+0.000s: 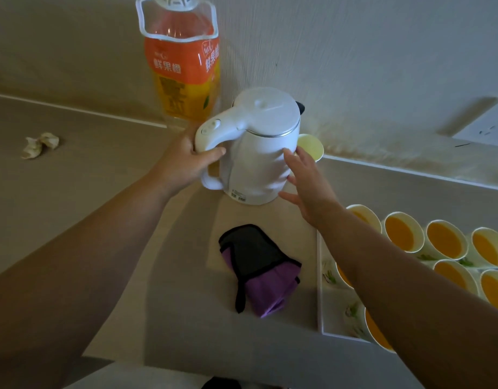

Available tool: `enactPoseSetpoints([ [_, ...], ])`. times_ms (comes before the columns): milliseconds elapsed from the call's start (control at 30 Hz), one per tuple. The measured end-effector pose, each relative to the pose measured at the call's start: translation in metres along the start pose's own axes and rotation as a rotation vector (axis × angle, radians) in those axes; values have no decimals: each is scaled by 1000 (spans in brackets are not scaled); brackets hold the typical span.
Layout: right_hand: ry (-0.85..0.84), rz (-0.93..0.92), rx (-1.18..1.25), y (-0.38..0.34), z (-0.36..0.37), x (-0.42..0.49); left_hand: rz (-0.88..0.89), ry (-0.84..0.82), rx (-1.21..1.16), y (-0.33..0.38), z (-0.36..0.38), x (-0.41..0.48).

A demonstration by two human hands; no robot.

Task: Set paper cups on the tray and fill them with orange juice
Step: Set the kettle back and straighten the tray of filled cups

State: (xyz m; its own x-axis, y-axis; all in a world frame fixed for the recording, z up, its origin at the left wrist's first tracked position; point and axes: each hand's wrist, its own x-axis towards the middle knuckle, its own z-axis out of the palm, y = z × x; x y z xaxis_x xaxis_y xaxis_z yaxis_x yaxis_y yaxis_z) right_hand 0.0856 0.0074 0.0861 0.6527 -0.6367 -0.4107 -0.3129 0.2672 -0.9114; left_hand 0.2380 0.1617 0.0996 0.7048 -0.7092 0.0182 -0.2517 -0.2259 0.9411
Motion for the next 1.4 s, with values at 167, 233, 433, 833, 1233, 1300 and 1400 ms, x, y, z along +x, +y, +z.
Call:
enactPoseSetpoints([
  [167,42,-109,-66,2,4,3,-73,61,645,6,-2,6],
  [233,59,-140,-62,4,4,4,-121,97,732,6,0,4],
  [433,104,-125,-84,1,8,14,-171,251,520,2,7,9],
  [833,94,-76,-184,-1,4,10,-270,327,284,2,18,-7],
  [1233,-456,-112,-1364,100,28,-73,-464,345,234,-36,53,-152],
  [1300,-418,-202,-1445,116,25,-77,-506,376,191,-38,61,-176],
  [1400,-319,-378,-1481,130,22,-82,-545,402,153,-38,75,-212],
])
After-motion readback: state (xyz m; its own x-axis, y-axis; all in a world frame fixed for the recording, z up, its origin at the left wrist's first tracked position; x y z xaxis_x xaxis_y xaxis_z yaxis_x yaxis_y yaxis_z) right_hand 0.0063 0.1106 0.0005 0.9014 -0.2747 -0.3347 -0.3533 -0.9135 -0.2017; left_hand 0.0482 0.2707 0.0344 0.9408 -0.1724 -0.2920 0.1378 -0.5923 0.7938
